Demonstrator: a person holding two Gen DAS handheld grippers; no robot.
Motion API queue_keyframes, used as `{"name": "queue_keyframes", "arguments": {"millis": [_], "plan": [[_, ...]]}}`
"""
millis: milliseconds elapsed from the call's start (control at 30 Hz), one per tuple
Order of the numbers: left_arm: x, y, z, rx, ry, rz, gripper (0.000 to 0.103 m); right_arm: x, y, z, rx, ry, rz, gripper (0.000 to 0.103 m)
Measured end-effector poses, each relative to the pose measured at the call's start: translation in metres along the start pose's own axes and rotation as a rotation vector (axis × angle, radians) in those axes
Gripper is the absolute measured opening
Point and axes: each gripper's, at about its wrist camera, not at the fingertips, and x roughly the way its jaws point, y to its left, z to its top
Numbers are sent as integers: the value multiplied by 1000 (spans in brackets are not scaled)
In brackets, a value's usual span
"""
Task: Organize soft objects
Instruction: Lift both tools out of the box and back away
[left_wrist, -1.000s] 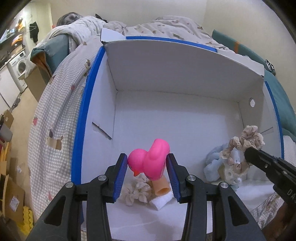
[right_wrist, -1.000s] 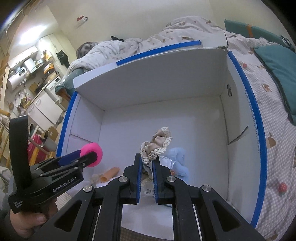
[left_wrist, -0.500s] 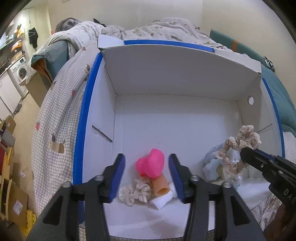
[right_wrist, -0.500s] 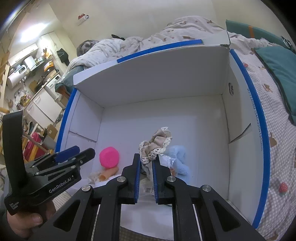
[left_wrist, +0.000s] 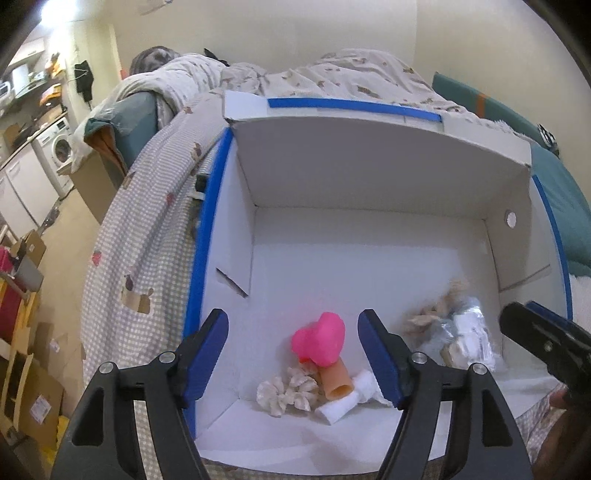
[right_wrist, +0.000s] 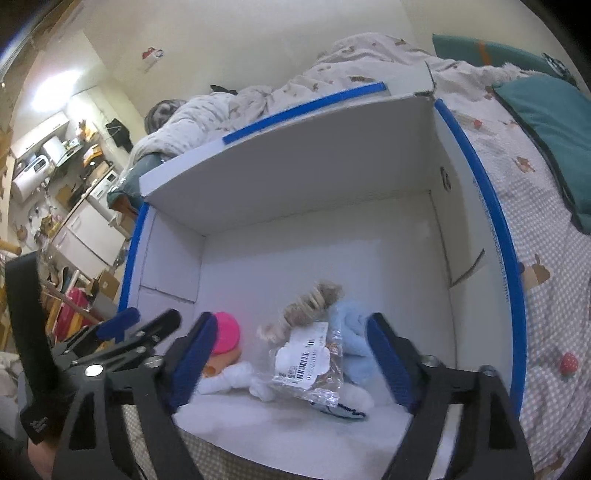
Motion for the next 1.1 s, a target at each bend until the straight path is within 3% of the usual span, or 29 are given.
{"name": "queue_keyframes", "arguments": {"millis": [267,533,700,867,1100], "plan": [[-11,2,2,-9,-42,15,72,-12,2,1,10,-65,-20,103],[-46,16,5,-55,-115,-18,100,-39,6,3,2,-93,-29,103],[-79,25,3,-57,-169,-24,102,-65,6,-1,68,-101,-20,103],[-119,28,-4,-29,-248,-39,102,-93,15,-15,19,-130,-48,103],[-142,34,-33,-21,-217,-80,102,-117,26,-39,-48,-170,-73,103]]}}
